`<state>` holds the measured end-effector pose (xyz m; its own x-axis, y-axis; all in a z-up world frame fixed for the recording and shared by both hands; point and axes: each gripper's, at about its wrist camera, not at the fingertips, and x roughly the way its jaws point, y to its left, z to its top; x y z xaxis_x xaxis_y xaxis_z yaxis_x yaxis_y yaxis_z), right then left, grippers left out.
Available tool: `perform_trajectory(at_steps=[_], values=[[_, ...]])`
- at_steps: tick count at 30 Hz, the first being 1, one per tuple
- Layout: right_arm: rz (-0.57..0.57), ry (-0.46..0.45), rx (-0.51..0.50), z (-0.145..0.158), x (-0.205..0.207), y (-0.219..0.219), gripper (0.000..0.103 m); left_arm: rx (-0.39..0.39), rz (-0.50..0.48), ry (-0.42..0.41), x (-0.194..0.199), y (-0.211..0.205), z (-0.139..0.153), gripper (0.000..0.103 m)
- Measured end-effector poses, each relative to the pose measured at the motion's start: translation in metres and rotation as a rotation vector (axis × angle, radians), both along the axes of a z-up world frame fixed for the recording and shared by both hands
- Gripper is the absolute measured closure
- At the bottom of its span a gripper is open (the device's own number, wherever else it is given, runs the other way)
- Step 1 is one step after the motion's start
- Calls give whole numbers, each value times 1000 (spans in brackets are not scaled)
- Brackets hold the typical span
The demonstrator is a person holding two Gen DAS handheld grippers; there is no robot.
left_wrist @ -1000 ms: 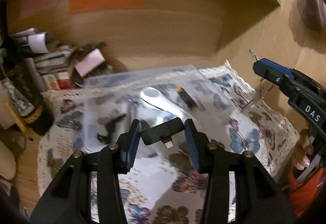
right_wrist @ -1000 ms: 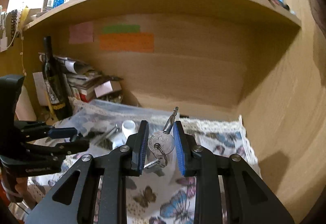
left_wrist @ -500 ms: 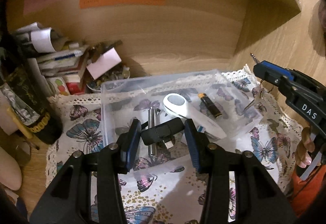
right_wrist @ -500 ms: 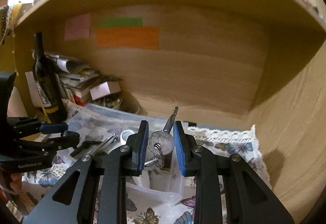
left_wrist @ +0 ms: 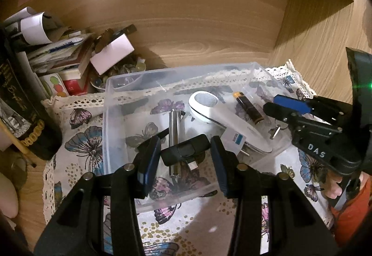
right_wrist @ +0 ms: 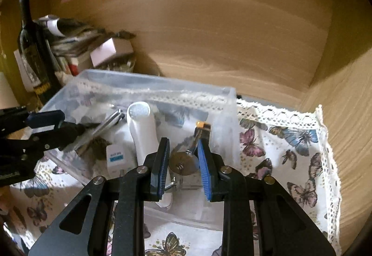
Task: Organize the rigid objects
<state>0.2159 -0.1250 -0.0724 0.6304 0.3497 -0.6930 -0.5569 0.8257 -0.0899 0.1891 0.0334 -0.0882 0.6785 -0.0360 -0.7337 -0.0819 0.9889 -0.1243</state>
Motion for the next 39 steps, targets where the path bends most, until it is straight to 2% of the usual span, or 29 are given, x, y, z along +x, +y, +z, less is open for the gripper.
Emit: perform_trajectory(at_steps=[4,11,23,25,27,30,35,39], values=[[6,13,-12,0,-1,1,79,-7,4,-6,-1,1,3,59],[-1,-16,36,17,-10,-8,68,-8,9,-38,-11,2,17,55],[32,-207,161,80,-76,-30,37,52,25,-214,-60,-16,72,33],[39,-242,182,89,-90,-33,31,67,40,-257,-73,-20,84,23],[48,-275,201,97,-104,-35,21,90,57,-303,-87,-24,95,17],[62,-310,217,103,-121,-36,18,118,76,-359,-103,-30,107,5],[60,-331,244,108,-141,-37,7,130,84,-409,-123,-35,120,2],[51,-333,260,109,-149,-39,4,128,84,-426,-132,-38,124,1]])
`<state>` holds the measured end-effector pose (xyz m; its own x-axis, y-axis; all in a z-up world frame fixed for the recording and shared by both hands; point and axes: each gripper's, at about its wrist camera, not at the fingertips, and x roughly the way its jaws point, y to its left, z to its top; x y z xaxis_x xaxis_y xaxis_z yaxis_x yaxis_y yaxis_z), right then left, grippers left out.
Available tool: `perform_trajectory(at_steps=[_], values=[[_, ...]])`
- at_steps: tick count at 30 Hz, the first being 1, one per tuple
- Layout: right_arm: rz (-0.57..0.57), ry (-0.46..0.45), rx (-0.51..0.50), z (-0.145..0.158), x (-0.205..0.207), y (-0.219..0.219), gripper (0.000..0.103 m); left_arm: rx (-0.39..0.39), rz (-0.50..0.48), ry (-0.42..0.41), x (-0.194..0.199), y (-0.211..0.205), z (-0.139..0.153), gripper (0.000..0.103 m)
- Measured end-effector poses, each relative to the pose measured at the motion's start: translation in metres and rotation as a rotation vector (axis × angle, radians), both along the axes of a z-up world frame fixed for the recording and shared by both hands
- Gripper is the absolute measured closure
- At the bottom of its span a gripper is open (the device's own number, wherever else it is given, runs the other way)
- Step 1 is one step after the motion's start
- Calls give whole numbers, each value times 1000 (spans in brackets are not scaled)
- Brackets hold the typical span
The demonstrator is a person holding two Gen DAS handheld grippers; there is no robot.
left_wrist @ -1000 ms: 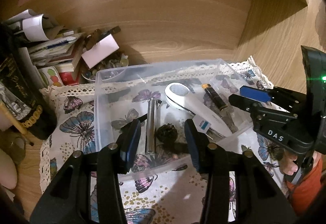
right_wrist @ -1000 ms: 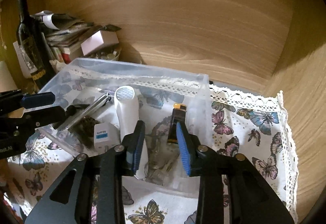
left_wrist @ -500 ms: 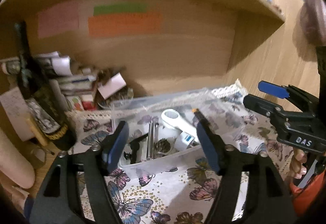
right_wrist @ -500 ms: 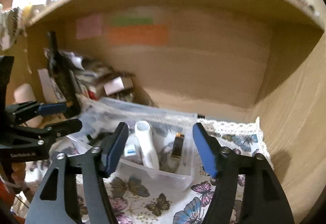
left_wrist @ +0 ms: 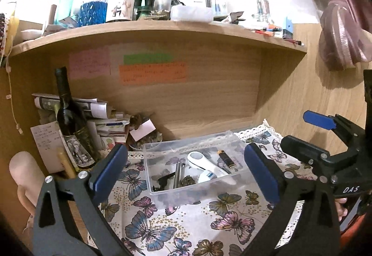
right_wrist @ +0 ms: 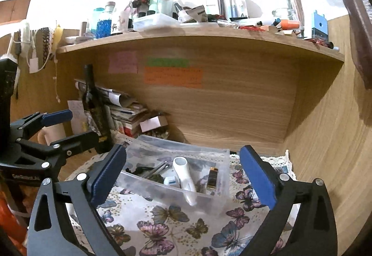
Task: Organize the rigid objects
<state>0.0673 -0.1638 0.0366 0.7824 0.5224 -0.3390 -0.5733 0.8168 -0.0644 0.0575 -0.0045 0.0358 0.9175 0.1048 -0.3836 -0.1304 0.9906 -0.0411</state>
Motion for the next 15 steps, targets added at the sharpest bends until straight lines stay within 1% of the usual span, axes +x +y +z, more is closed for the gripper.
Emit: perform_trajectory(at_steps=[7,15], values=[[-8,-13,6,3,-12,-4,3,12,-6,-13,-7,-7,4,1],[-15,-21,20,5,-15,-8,2,12,-3,-20,-10,-8,5,0]])
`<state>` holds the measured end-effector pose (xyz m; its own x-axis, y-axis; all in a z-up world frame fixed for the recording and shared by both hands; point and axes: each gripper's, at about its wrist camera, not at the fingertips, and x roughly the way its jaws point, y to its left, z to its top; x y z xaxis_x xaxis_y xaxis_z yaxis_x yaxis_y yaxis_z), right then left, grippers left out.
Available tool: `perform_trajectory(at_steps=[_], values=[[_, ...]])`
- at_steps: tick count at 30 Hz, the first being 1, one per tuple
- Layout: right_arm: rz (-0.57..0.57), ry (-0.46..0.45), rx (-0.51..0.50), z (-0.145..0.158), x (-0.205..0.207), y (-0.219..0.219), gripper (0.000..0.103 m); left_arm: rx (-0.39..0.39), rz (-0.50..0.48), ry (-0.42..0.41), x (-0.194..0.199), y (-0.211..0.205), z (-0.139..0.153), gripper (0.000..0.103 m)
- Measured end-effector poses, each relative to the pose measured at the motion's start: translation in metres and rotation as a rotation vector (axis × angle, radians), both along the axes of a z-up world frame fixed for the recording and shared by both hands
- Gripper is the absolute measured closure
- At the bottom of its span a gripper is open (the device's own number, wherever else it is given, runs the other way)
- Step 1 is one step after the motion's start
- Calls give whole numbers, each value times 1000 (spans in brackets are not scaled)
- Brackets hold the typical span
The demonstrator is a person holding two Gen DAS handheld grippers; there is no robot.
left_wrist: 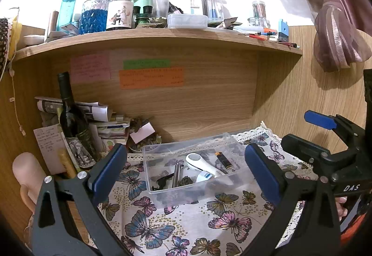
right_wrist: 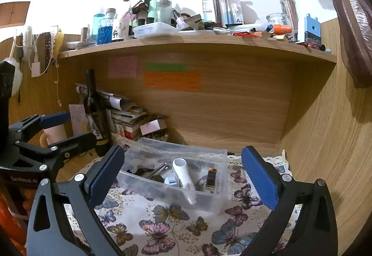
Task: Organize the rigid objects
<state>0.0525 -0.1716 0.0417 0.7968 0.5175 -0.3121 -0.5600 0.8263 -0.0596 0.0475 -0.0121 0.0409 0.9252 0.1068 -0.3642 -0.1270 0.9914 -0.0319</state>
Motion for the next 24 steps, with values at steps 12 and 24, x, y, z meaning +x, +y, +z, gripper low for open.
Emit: perform_trajectory(at_steps=[12,24], values=[[1,0,6,1,-2,-1,1,-1,-3,-2,-1,0,1,0],[1,-6,10,3,-2,-1,1,1,2,-9,-2,-4,4,0]])
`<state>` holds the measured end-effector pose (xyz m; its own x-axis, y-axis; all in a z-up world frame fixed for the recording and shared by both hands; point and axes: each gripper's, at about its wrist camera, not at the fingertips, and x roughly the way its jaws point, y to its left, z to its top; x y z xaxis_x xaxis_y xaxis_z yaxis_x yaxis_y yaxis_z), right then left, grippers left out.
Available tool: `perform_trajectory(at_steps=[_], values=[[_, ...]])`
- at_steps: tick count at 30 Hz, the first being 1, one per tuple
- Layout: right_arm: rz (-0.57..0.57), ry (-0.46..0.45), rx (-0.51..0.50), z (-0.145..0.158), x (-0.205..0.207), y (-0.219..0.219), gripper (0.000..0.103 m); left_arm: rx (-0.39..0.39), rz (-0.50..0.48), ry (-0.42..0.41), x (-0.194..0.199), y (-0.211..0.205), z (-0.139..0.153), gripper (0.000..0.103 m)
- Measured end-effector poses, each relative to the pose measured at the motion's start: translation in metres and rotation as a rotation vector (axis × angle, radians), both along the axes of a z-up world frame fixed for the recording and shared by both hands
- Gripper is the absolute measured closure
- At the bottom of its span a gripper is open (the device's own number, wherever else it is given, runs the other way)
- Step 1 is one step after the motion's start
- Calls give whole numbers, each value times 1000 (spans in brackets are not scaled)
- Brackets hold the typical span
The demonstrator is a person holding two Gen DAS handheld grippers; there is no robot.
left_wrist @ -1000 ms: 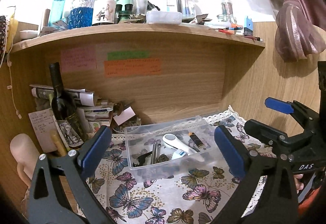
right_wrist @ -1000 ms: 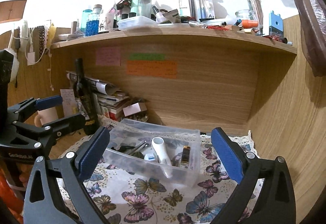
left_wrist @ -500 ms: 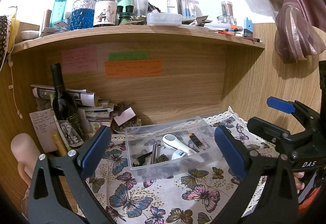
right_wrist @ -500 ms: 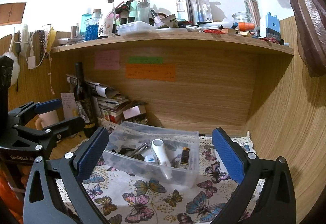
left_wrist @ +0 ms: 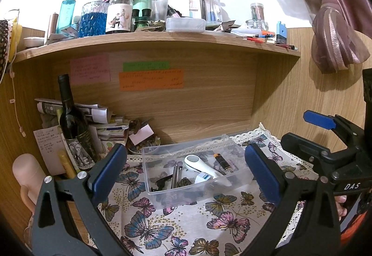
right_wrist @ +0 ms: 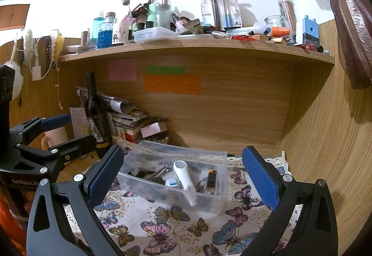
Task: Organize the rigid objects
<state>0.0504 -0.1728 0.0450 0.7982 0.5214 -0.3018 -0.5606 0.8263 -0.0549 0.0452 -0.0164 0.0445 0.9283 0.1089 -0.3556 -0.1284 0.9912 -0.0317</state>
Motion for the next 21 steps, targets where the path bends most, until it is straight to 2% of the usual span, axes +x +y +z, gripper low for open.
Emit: perform_trajectory(at_steps=[21], values=[[-4,-12,3,2,-2,-2,0,11,-10,-36,-6,-7,7,0]])
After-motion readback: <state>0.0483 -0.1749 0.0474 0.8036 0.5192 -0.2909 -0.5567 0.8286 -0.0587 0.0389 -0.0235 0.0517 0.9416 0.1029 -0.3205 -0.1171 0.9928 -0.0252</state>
